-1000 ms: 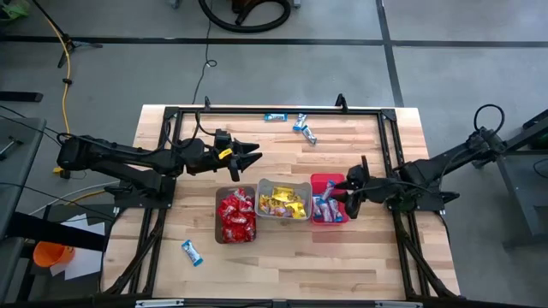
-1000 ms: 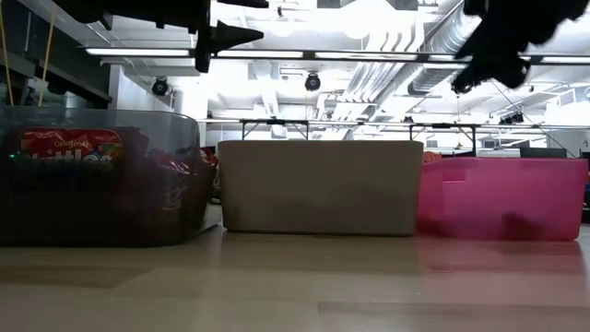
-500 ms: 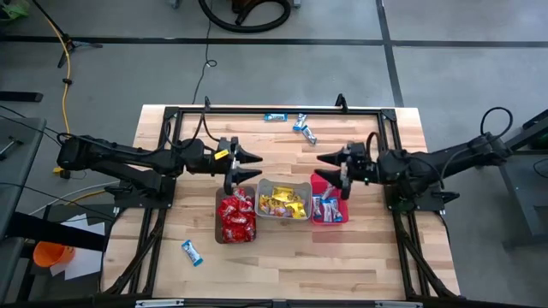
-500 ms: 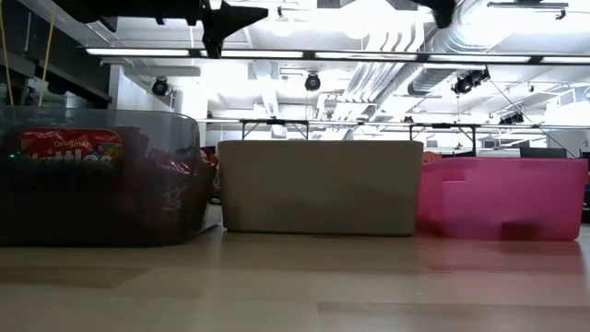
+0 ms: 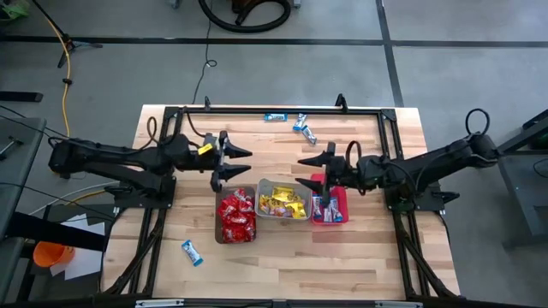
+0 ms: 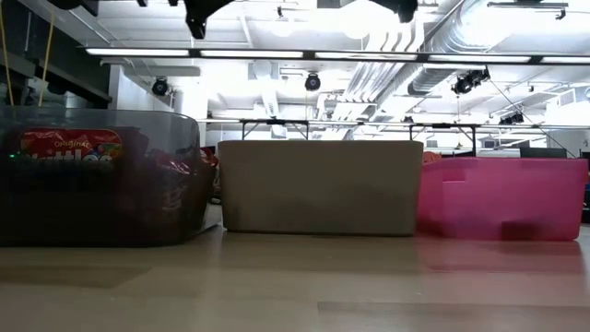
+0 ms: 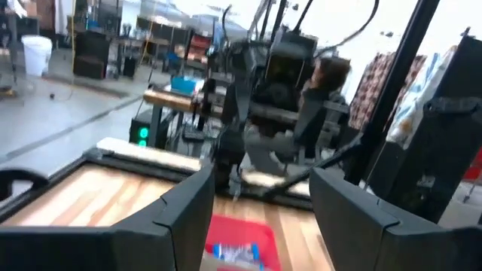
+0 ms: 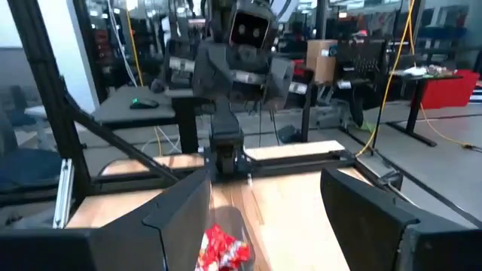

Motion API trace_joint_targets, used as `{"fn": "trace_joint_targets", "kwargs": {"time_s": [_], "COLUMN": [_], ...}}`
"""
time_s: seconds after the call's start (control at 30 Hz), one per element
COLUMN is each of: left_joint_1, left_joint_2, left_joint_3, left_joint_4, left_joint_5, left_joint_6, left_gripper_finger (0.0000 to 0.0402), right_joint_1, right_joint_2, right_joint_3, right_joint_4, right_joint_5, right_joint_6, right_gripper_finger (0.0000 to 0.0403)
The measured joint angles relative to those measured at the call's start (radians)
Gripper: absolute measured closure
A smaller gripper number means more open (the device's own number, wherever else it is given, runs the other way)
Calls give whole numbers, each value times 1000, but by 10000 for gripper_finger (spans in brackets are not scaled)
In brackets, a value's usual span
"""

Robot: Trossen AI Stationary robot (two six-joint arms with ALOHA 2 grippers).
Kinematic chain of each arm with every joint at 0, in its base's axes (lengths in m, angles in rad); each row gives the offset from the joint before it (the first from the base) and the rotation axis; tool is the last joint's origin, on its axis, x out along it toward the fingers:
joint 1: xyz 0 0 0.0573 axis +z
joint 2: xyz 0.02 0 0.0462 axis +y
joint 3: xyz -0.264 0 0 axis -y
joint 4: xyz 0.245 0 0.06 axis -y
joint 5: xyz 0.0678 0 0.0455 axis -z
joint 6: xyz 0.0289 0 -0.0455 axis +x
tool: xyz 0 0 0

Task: Sort candy
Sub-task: Put the white chocolate into the pink bin

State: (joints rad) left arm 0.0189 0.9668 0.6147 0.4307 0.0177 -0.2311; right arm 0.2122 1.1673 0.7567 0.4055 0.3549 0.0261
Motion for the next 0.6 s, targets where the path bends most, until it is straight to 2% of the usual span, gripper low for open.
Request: {"fn": "trace_joint_targets", "kwargs": {"time_s": [0.23, 0.5, 0.6], "left_joint_1": [1, 1, 1], "left_joint_2": [-41, -35, -35], "left_joint_3": [0, 0, 0], "left_joint_4": [-42, -49, -43], "left_joint_5": [-3, -4, -6], "left_joint_6": [-35, 23, -64], "left_gripper_finger": [198, 198, 198], "right_joint_1": [-24, -29, -29], "right_joint_2": [6, 6, 6], "right_joint_3": [0, 0, 0], "right_joint_4": [23, 24, 24], "right_joint_5": [0, 0, 0], "right_joint_6": [8, 54, 56], "right_gripper_finger": [155, 155, 155]}}
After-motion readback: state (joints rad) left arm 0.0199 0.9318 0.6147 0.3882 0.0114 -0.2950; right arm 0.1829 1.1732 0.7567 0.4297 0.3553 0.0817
